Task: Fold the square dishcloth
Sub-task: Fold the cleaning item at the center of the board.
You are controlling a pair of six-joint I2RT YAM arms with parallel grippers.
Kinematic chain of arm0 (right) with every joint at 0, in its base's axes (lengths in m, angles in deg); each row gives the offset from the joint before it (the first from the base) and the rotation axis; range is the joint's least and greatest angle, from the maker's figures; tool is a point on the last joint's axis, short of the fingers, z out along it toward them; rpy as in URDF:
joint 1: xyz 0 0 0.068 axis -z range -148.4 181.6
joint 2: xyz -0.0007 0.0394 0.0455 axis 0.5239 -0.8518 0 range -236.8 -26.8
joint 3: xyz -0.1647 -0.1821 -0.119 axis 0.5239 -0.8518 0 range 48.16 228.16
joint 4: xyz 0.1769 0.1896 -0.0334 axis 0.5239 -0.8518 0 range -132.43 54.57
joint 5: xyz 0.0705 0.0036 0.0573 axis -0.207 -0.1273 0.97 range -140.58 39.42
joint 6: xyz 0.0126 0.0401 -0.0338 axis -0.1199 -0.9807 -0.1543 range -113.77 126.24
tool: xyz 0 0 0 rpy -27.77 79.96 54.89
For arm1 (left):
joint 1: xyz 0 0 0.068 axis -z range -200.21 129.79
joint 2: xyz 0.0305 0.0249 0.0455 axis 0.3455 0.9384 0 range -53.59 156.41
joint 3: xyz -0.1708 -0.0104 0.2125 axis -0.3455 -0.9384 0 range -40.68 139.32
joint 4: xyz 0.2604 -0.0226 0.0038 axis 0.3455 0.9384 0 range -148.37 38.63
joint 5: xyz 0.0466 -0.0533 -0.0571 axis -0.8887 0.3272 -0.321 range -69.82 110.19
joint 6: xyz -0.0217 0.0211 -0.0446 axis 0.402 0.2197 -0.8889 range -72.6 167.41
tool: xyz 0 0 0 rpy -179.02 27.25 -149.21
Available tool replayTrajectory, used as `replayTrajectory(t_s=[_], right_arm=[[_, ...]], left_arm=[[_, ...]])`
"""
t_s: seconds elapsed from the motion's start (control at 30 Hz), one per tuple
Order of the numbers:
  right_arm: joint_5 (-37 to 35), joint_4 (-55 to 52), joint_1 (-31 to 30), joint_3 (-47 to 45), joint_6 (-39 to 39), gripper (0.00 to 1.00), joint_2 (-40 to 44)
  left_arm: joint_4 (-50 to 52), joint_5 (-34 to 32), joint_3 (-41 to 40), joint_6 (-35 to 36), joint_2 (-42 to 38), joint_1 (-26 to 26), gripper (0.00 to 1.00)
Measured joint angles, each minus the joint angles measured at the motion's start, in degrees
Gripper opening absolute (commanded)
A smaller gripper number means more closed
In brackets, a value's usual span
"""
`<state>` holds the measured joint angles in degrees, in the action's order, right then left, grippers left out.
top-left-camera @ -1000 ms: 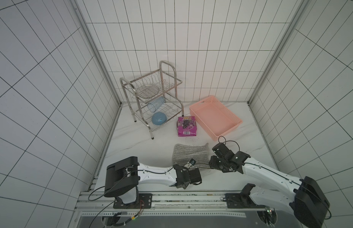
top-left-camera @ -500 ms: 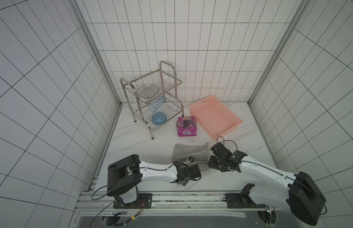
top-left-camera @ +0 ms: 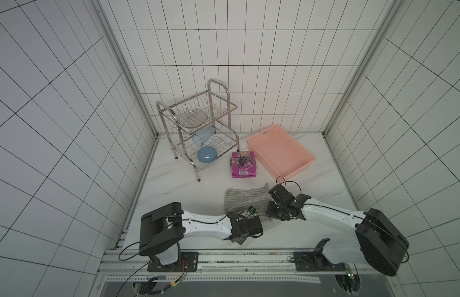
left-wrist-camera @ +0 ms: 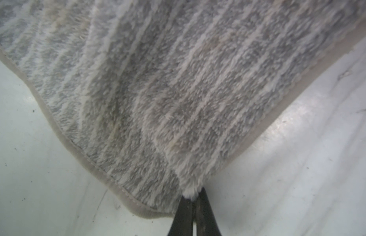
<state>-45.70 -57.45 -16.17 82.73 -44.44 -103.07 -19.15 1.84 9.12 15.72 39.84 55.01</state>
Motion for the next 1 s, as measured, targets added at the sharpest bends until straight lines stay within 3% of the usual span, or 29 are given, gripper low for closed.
replayTrajectory(t_s=[0.17, 0.33, 0.87, 1.0], right_arm=[[-0.04, -3.34, -0.48, -1.7, -1.49, 0.46, 3.82], [-1.07, -9.09, -0.66, -3.76, -3.17, 0.5, 10.19], [-1.36, -6.75, -2.32, -2.36, -5.16, 0.5, 5.84], [-1.51, -6.29, -3.45, -1.29, -5.2, 0.44, 3.96]], left_arm=[[0.13, 0.13, 0.0, 0.07, -0.5, 0.24, 0.02], [0.59, 0.2, 0.0, 0.07, -1.9, 0.48, 0.02], [0.87, 0.5, 0.0, 0.13, -2.51, 0.98, 0.02], [0.85, 0.48, 0.0, 0.07, -2.6, 1.11, 0.02]])
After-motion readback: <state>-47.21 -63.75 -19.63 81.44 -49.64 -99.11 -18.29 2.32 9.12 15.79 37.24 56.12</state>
